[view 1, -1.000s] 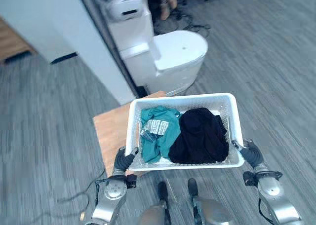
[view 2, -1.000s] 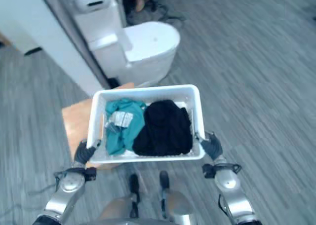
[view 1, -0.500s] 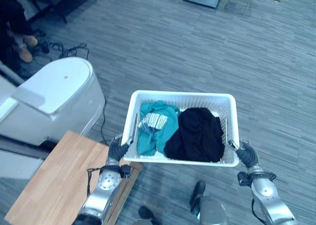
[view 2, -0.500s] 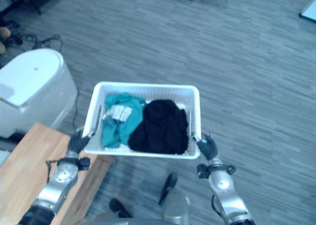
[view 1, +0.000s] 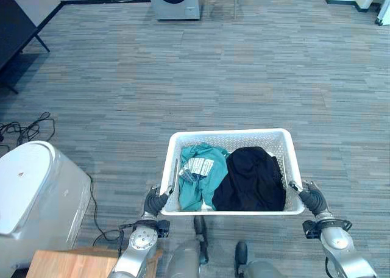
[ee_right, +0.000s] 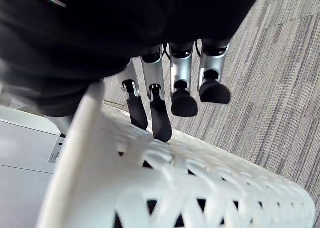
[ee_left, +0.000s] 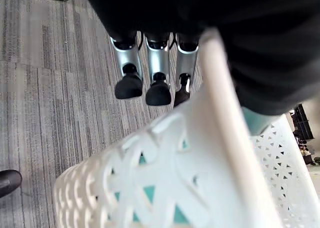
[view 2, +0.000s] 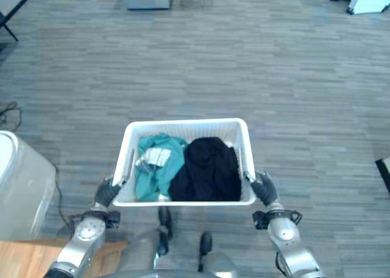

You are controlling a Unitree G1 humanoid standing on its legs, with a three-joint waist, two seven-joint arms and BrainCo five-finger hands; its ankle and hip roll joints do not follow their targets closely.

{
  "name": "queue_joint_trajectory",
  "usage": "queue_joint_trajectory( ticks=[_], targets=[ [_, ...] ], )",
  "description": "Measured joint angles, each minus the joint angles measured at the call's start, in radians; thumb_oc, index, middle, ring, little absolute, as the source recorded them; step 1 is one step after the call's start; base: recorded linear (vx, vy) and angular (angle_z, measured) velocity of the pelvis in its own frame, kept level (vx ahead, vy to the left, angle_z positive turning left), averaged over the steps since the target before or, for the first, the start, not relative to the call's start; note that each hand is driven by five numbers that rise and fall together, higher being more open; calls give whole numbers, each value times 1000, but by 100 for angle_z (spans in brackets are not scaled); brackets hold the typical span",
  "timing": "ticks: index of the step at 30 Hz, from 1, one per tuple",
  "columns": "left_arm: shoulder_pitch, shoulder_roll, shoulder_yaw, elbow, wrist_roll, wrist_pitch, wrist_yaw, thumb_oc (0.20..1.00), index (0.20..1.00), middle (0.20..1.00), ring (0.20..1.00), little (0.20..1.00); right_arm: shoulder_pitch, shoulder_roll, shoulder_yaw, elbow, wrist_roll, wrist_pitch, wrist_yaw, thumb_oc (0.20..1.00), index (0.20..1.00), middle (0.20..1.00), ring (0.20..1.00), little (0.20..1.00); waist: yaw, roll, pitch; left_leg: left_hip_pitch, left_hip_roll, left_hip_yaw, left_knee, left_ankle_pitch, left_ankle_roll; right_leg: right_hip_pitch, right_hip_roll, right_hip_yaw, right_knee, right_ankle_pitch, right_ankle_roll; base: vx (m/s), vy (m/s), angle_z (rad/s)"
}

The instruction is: Grab the laundry basket,head to the washer,open it,put in the laundry and shut it.

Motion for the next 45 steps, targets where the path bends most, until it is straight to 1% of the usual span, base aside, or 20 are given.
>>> queue_joint_trajectory(
  ticks=[1, 3, 6, 10, 14, 15, 17, 18, 21, 23, 26, 28, 31, 33, 35, 37, 40, 41, 42, 45],
  targets=[
    [2, -3, 0, 0, 1, 0, 0, 200, 200, 200, 200, 200, -2, 2, -3, 12, 1, 0, -1, 200, 200, 200, 200, 200, 8, 23, -6, 45, -8, -10, -90, 11, -5, 11, 6, 38, 17, -35, 29, 295, 175, -72],
    [21, 9, 4, -2, 1, 1, 0, 200, 200, 200, 200, 200, -12, 17, 5, 12, 0, 0, 16, 200, 200, 200, 200, 200, 29, 16, 0, 93, -32, 12, -118, 90, 80, 13, -12, 97, 65, -77, 81, 306, 183, -68],
    [13, 36, 1, -6, 1, 1, -5, 200, 200, 200, 200, 200, -11, 31, 5, 12, -1, 1, 29, 200, 200, 200, 200, 200, 13, -6, 2, 155, -100, 53, -121, 29, 140, 12, -85, 152, 167, -127, 99, 297, 177, -14],
    [-4, 65, 23, -13, 1, 0, -6, 200, 200, 200, 200, 200, -46, 48, 16, 12, -4, 2, 44, 200, 200, 200, 200, 200, 33, -17, 1, 226, -110, 118, -117, -34, 153, -93, -103, 211, 436, -157, 136, 197, 84, -58],
    [-21, 92, 40, -35, 0, -1, -6, 200, 200, 200, 200, 200, -69, 72, 13, 11, -4, 1, 44, 200, 200, 200, 200, 200, 35, -48, -8, 266, -110, 143, -147, -48, 149, -208, -93, 167, 498, -173, 135, 178, 6, -40],
    [-29, 88, 49, -32, 0, -2, -5, 200, 200, 200, 200, 200, -90, 64, 19, 9, -4, 1, 44, 200, 200, 200, 200, 200, 38, -45, -3, 265, -102, 137, -155, -70, 143, -314, -73, 134, 528, -181, 123, 281, -47, -45],
    [-33, 85, 52, -27, -1, -1, -5, 200, 200, 200, 200, 200, -97, 58, 22, 9, -4, 5, 44, 200, 200, 200, 200, 200, 16, -40, 2, 267, -98, 140, -157, -65, 151, -399, -56, 109, 497, -175, 129, 247, -38, -7],
    [-33, 77, 51, -16, -1, -2, -5, 200, 200, 200, 200, 200, -96, 51, 26, 9, -4, 7, 44, 200, 200, 200, 200, 200, 7, -40, 3, 277, -101, 138, -162, -89, 129, -447, -43, 83, 466, -163, 126, 235, -43, 13],
    [-21, 67, 44, 0, -1, -1, -6, 200, 200, 200, 200, 200, -69, 44, 26, 12, -3, 10, 44, 200, 200, 200, 200, 200, -16, -37, 5, 316, -119, 116, -161, -107, 138, -492, -27, 27, 242, -55, 129, 357, -118, 32],
    [7, 42, 40, 5, 1, -1, -6, 200, 200, 200, 200, 200, -33, 43, 20, 11, -3, 9, 45, 200, 200, 200, 200, 200, -25, -34, 3, 361, -158, 61, -131, -187, 133, -486, -59, -5, 113, 22, 131, 726, -313, 65],
    [29, 27, 30, 5, 3, 1, -7, 200, 200, 200, 200, 200, -10, 44, 15, 24, -3, 10, 47, 200, 200, 200, 200, 200, -51, -1, -4, 438, -148, -27, -134, -217, 112, -408, -55, -2, 125, 115, 58, 329, -206, 88],
    [47, 30, 26, -1, 3, 0, -7, 200, 200, 200, 200, 200, 4, 42, 17, 27, -3, 9, 57, 200, 200, 200, 200, 200, -46, 1, -12, 479, -130, -25, -100, -214, 109, -362, -45, -5, 144, 219, 12, 360, -314, 59],
    [53, 15, 36, -5, 1, 1, -7, 200, 200, 200, 200, 200, -35, 14, 17, 24, -4, 8, 69, 200, 200, 200, 200, 200, -38, 20, -19, 361, -63, 2, 246, -217, 78, -300, -29, -43, 172, 164, -46, 316, -276, 30],
    [55, 16, 43, -19, 1, -1, -7, 200, 200, 200, 200, 200, -47, 14, 20, 22, -4, 6, 69, 200, 200, 200, 200, 200, -15, 23, -21, 287, 14, 27, 487, -188, 30, -231, 15, -31, 151, 111, -78, 342, -214, -27],
    [41, 22, 41, -22, 1, -1, -8, 200, 200, 200, 200, 200, -49, 17, 5, 14, -4, 4, 66, 200, 200, 200, 200, 200, -14, 19, -26, 234, 58, 22, 574, -206, 20, -192, 41, -24, 136, 77, -110, 293, -118, -12],
    [-3, 21, 23, -19, 2, -1, -10, 200, 200, 200, 200, 200, -43, 18, -30, 2, -3, 1, 64, 200, 200, 200, 200, 200, -7, -16, -11, 173, 17, 13, 486, -252, 26, -153, 24, 15, 106, 61, -101, 237, -31, -13],
    [-1, 15, 16, -22, 2, -1, -18, 200, 200, 200, 200, 200, -36, 17, -44, -12, -3, 0, 63, 200, 200, 200, 200, 200, -3, -27, -3, 89, -13, 29, 222, -244, 26, -51, 9, 34, 44, 46, -72, 453, -27, -38],
    [-6, 13, 15, -22, 3, -2, -21, 200, 200, 200, 200, 200, -31, 21, -41, -8, -2, -5, 55, 200, 200, 200, 200, 200, -1, -11, -3, -14, -16, 35, 52, -161, 28, 3, 29, 31, -2, -6, -25, 648, 13, -12],
    [-7, 2, 22, -20, 3, -2, -25, 200, 200, 200, 200, 200, -33, 17, -47, -1, -3, -5, 50, 200, 200, 200, 200, 200, 1, 9, -2, -44, -16, 38, -27, -128, 18, 20, 44, 32, -2, -22, -25, 425, 21, -15],
    [41, -10, 31, -19, 29, 1, -29, 200, 200, 200, 200, 200, -23, 23, -26, 25, -4, -4, 47, 200, 200, 200, 200, 200, 24, 16, 6, -73, -13, 108, -99, -56, 50, 112, 64, 53, -2, -60, 1, 351, 81, -38]
  ],
)
